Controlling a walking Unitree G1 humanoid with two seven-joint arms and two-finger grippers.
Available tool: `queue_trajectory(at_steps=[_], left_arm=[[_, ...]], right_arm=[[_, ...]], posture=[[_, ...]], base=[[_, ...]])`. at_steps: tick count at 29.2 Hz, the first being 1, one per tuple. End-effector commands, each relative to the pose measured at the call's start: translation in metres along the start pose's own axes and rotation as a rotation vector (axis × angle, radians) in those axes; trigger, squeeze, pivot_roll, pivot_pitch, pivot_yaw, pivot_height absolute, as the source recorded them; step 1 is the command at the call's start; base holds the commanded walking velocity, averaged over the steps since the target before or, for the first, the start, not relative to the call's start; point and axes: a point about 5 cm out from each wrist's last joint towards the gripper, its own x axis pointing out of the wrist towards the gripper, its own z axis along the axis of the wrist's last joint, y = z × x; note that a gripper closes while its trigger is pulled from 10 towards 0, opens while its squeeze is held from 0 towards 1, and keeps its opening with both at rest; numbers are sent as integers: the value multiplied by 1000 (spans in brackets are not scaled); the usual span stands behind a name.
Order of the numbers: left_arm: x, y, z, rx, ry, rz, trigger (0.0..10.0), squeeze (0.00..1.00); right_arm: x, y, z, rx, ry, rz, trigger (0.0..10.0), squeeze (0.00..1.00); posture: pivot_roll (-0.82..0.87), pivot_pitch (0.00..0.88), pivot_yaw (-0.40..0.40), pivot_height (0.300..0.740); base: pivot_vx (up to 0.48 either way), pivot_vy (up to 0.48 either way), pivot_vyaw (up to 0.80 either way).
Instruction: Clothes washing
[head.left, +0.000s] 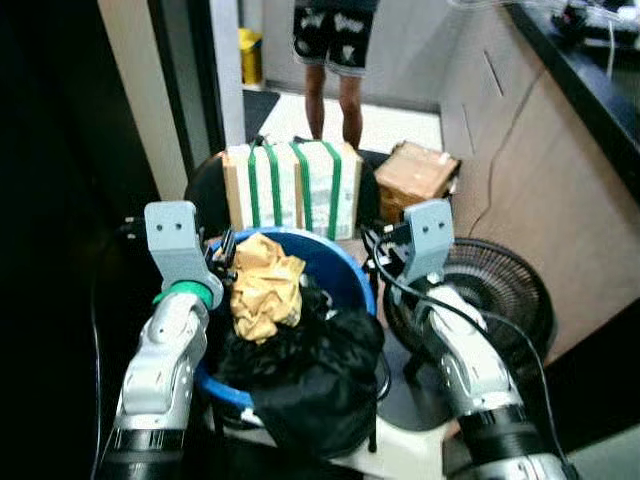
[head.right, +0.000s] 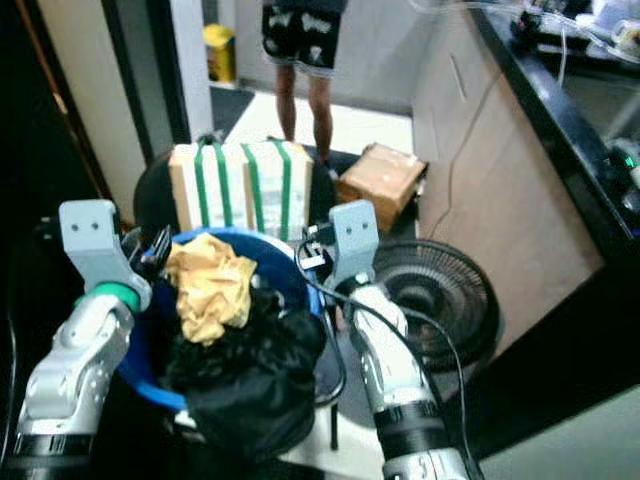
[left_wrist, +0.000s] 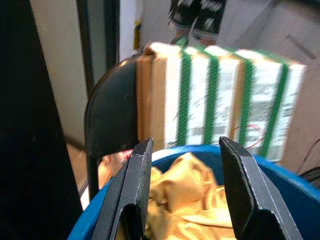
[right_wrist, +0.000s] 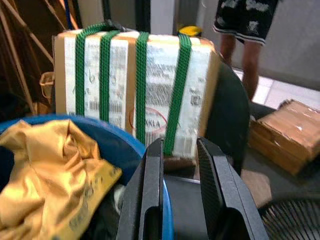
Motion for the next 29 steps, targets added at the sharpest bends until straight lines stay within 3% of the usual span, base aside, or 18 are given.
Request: queue_trajectory(at_steps=[1, 2, 3, 4, 5, 6, 7, 17, 21, 23, 29], left_arm=[[-1, 1, -3, 23, 4, -3, 10000, 0], [-1, 0, -3, 43, 8, -11, 10000, 0], [-2, 0, -5, 59, 15, -19, 10000, 0], [-2, 0, -5, 59, 15, -19, 10000, 0], [-4, 0, -6, 73, 20, -24, 10000, 0], [-4, 0, -6, 73, 20, -24, 10000, 0], [-6, 1, -8, 84, 29, -26, 10000, 0], [-10, 6, -11, 123, 47, -20, 10000, 0], [-10, 8, -11, 128, 49, -14, 10000, 0], [-11, 10, -10, 133, 52, -11, 10000, 0], [-11, 10, -9, 146, 55, -23, 10000, 0]], right_arm=[[2, -1, -1, -9, 3, 2, 10000, 0], [4, -1, -9, 24, 56, 38, 10000, 1000], [5, 2, -21, 29, 147, 107, 10000, 1000], [5, 2, -21, 29, 147, 107, 10000, 1000], [5, 6, -32, 29, 237, 167, 10000, 1000], [5, 6, -32, 29, 237, 167, 10000, 1000], [6, 13, -42, 30, 312, 234, 10000, 1000], [17, 33, -48, -8, 389, 345, 10000, 1000], [24, 43, -46, 20, 388, 376, 10000, 1000], [30, 61, -44, 17, 399, 472, 10000, 1000], [24, 83, -53, -37, 472, 611, 10000, 1000]], posture=[[82, 6, 20, 740], [88, 12, 18, 740], [89, 15, 19, 740], [89, 15, 19, 740], [89, 15, 19, 740], [89, 15, 19, 740], [97, 29, 17, 740], [106, 36, 10, 740], [110, 46, 14, 740], [121, 51, 17, 740], [128, 53, 18, 740]], base=[[0, 0, 0], [0, 0, 0], [0, 0, 0], [0, 0, 0], [0, 0, 0], [0, 0, 0], [0, 0, 0], [0, 0, 0], [0, 0, 0], [0, 0, 0], [0, 0, 0]])
